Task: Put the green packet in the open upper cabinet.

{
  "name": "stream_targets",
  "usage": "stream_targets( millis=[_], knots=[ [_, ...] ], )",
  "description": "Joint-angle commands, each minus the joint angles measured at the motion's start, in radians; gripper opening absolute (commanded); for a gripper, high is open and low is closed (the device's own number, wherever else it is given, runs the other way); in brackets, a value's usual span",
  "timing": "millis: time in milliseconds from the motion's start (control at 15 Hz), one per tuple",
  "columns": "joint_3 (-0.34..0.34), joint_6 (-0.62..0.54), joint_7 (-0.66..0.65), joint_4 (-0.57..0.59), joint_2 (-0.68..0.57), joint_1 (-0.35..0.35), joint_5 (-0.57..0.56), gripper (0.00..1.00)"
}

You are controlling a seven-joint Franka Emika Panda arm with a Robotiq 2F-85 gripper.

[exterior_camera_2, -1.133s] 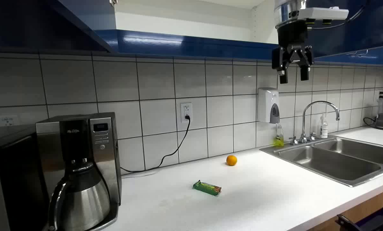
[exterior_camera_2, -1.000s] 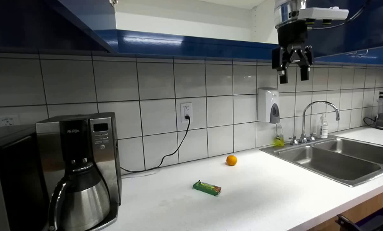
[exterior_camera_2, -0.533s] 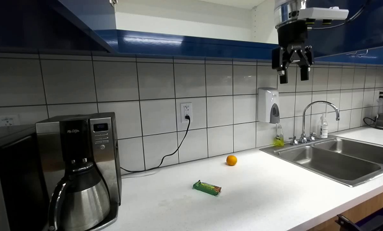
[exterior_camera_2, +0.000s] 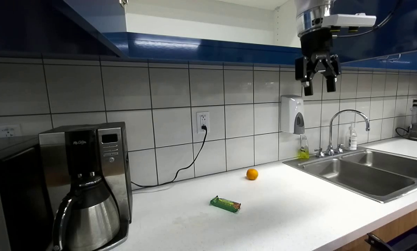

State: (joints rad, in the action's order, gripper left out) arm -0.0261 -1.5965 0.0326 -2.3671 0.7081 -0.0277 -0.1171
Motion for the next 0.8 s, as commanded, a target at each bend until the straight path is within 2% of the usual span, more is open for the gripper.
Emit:
stream_targets(
  millis=[0, 733],
  knots=[
    [0.007, -0.004, 0.015, -0.032, -0.021, 0.002, 0.001, 1.00],
    [0.043, -0.069, 0.043, -0.223, -0.043, -0.048, -0.012, 1.00]
  ],
)
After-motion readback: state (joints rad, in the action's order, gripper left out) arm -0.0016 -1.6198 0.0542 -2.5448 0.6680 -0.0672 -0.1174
